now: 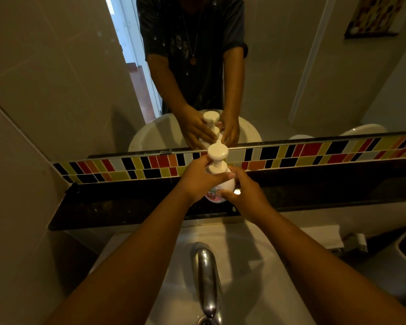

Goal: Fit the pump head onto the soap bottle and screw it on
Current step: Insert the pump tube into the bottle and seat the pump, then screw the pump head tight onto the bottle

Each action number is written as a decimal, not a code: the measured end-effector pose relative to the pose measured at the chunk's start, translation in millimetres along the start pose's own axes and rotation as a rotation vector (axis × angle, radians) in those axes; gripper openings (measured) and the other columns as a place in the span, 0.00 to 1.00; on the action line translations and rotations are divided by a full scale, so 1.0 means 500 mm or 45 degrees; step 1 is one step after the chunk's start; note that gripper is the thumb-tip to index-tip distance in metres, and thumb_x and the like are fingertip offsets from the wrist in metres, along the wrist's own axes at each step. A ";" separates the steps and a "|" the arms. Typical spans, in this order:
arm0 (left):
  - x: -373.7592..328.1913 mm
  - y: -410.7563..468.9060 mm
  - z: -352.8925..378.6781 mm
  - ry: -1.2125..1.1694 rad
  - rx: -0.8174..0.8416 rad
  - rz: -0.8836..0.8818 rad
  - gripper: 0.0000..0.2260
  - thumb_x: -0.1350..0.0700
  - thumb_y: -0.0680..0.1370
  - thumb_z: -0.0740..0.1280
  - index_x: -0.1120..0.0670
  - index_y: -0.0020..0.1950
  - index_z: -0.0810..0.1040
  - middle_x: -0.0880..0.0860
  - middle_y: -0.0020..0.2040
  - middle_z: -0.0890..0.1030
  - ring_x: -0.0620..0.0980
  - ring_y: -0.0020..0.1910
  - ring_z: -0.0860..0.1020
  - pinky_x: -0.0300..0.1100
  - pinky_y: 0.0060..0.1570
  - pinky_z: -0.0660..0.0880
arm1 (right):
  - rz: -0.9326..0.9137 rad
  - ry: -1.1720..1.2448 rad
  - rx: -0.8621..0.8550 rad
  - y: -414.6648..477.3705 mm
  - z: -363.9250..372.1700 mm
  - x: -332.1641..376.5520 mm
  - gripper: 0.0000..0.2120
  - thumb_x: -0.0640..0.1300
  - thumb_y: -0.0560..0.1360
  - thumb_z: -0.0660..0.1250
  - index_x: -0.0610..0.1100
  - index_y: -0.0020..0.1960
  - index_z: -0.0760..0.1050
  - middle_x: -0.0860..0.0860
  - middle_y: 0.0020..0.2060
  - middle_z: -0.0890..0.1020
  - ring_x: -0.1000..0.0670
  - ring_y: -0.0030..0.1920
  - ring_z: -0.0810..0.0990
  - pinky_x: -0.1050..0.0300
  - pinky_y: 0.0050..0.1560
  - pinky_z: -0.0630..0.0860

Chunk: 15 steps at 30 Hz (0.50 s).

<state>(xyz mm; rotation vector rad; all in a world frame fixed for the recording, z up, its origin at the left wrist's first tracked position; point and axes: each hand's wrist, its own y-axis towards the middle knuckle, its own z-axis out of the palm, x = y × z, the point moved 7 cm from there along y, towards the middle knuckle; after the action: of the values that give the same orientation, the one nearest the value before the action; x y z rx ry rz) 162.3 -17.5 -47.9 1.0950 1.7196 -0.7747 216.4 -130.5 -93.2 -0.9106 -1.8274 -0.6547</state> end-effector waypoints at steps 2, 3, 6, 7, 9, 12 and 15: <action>-0.004 0.001 -0.004 0.024 -0.086 0.023 0.30 0.55 0.70 0.75 0.55 0.69 0.70 0.54 0.67 0.74 0.54 0.65 0.73 0.54 0.63 0.73 | -0.001 0.002 -0.006 -0.001 -0.001 -0.002 0.27 0.47 0.68 0.73 0.53 0.64 0.67 0.48 0.62 0.77 0.47 0.60 0.77 0.50 0.57 0.77; -0.006 -0.001 -0.008 0.038 -0.120 0.043 0.29 0.55 0.70 0.75 0.55 0.69 0.70 0.54 0.68 0.73 0.53 0.65 0.73 0.52 0.63 0.73 | -0.002 -0.001 -0.005 0.000 -0.001 -0.003 0.28 0.47 0.68 0.73 0.53 0.64 0.67 0.48 0.63 0.77 0.47 0.60 0.77 0.50 0.56 0.77; 0.000 -0.009 -0.023 0.006 -0.176 0.085 0.27 0.58 0.70 0.75 0.54 0.67 0.72 0.53 0.67 0.72 0.52 0.63 0.74 0.47 0.58 0.76 | -0.002 -0.018 -0.003 -0.001 -0.002 -0.002 0.29 0.46 0.68 0.73 0.52 0.65 0.66 0.48 0.64 0.76 0.47 0.61 0.76 0.50 0.57 0.78; 0.006 -0.011 -0.030 -0.037 -0.178 0.084 0.26 0.59 0.70 0.75 0.54 0.66 0.72 0.53 0.66 0.73 0.52 0.62 0.75 0.44 0.55 0.77 | 0.003 -0.019 -0.002 -0.001 -0.001 -0.002 0.29 0.46 0.68 0.73 0.52 0.66 0.66 0.48 0.64 0.76 0.46 0.61 0.76 0.47 0.58 0.78; 0.017 -0.017 -0.040 -0.105 -0.149 0.080 0.25 0.60 0.71 0.74 0.54 0.67 0.72 0.53 0.64 0.77 0.50 0.60 0.77 0.39 0.49 0.78 | 0.015 -0.032 0.002 0.000 0.000 -0.002 0.30 0.47 0.68 0.73 0.52 0.66 0.65 0.47 0.64 0.75 0.46 0.61 0.75 0.43 0.58 0.78; 0.023 -0.024 -0.048 -0.085 -0.102 0.101 0.25 0.59 0.72 0.73 0.55 0.68 0.71 0.53 0.64 0.79 0.50 0.61 0.78 0.40 0.53 0.79 | 0.017 -0.055 -0.006 0.002 0.003 -0.002 0.31 0.48 0.67 0.74 0.52 0.66 0.65 0.48 0.64 0.75 0.45 0.62 0.75 0.42 0.59 0.77; 0.010 -0.022 -0.031 -0.003 -0.081 0.122 0.26 0.58 0.71 0.74 0.55 0.68 0.72 0.51 0.63 0.77 0.48 0.60 0.76 0.38 0.52 0.77 | 0.019 -0.047 -0.023 0.003 0.002 -0.004 0.31 0.49 0.67 0.74 0.52 0.67 0.65 0.47 0.65 0.75 0.45 0.62 0.75 0.42 0.60 0.76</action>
<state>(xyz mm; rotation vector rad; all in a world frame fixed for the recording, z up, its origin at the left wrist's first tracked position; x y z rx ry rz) 145.8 -7.0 -46.6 1.1240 1.6661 -0.6568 217.5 -129.4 -95.3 -0.9532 -1.8485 -0.6496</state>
